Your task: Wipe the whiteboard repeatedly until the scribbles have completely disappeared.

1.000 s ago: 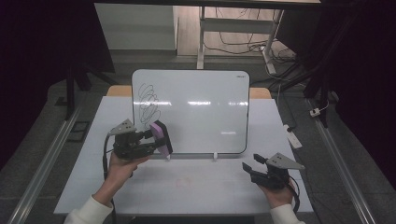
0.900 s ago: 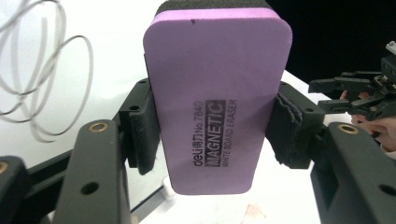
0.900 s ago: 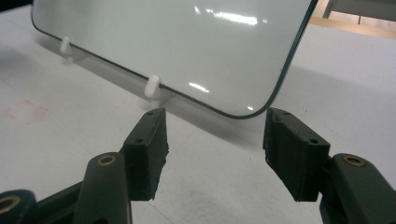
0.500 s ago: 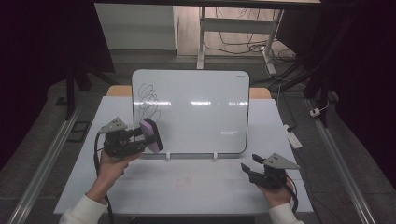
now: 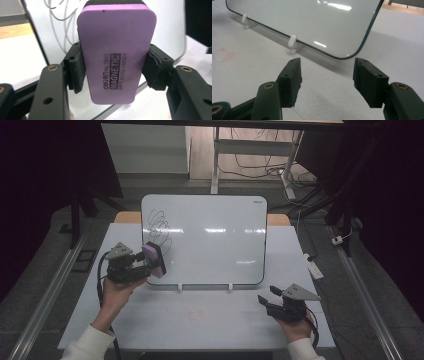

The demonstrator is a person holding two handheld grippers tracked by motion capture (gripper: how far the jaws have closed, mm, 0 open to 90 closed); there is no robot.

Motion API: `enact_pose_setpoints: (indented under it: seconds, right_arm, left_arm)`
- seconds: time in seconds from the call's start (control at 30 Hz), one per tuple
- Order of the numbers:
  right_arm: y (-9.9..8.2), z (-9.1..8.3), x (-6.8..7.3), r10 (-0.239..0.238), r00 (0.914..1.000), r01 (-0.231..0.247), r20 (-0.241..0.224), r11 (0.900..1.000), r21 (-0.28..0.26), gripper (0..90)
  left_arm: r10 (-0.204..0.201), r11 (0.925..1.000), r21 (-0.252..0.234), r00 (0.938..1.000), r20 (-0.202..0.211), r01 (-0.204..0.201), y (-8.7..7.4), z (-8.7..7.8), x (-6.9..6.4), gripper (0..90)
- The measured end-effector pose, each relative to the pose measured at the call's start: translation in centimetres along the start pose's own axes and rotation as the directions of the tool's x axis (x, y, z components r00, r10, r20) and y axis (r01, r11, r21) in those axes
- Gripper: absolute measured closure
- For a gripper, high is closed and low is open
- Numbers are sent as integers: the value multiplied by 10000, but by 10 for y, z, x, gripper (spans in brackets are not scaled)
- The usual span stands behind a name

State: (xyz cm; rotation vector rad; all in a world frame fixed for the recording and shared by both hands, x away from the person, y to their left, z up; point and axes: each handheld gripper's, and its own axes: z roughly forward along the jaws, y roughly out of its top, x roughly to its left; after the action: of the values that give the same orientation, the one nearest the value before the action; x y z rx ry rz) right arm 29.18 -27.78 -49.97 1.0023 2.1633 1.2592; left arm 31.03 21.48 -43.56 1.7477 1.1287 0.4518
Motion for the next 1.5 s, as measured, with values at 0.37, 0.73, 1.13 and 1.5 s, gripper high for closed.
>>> enact_pose_setpoints:
  seconds: [0.37,0.73,1.13,1.5]
  right_arm:
    - [-1,2,-1,100,9997,-104,231,9998,152,390]
    - [-2,4,1,16,9999,-20,167,9998,197,389]
    - [-2,5,2,-31,9999,28,148,9998,219,389]
    - [-2,6,3,-119,9998,115,149,9997,225,389]
  left_arm:
    - [251,9996,-102,9969,-740,-259,16,1,5,411]
    - [392,9992,149,9920,-1196,-377,21,18,10,411]
    - [1183,9903,867,9857,-1204,-1083,23,48,-4,415]
    - [2128,9706,1386,9707,-1114,-1969,19,71,-31,416]
